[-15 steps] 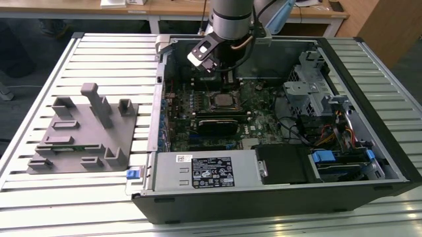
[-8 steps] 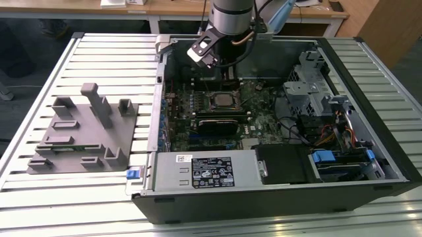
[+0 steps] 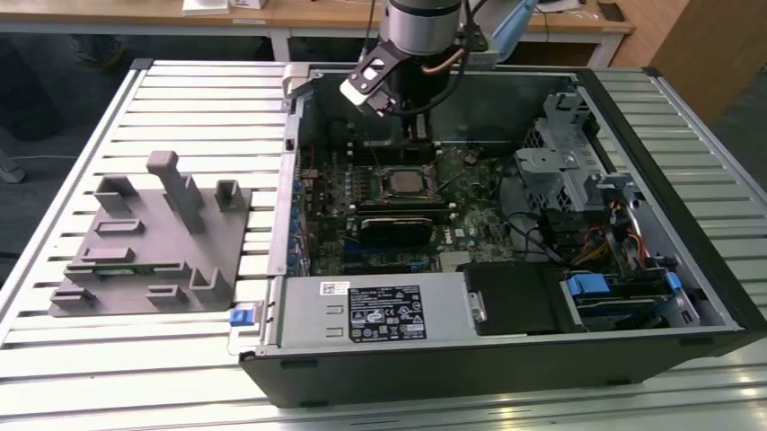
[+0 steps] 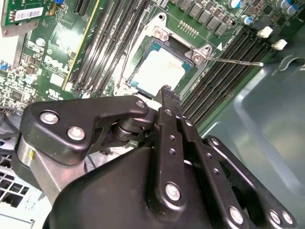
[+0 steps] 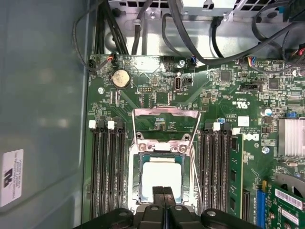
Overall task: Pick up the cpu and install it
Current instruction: 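Close the cpu cover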
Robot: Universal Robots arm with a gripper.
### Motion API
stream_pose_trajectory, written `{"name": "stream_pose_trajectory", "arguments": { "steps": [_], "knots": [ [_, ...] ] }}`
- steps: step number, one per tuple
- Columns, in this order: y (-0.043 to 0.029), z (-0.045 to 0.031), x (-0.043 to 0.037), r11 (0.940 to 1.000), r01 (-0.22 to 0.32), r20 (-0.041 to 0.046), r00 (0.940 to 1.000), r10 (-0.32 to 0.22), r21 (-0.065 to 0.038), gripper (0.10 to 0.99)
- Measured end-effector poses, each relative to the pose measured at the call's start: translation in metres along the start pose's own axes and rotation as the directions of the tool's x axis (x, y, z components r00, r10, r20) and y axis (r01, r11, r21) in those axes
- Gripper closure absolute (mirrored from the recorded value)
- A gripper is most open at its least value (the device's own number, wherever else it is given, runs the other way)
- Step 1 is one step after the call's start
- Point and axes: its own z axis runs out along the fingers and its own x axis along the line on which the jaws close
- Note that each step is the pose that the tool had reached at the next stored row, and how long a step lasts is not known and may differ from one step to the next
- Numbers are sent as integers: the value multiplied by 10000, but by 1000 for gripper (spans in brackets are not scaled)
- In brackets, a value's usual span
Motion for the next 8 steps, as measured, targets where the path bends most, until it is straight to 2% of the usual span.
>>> {"name": "stream_pose_trajectory", "arguments": {
  "steps": [4,8],
  "knots": [
    [4,-102,2,10000,0,1,10000,0,1,980],
    [11,-277,4,10000,0,1,10000,0,2,980]
  ]
}}
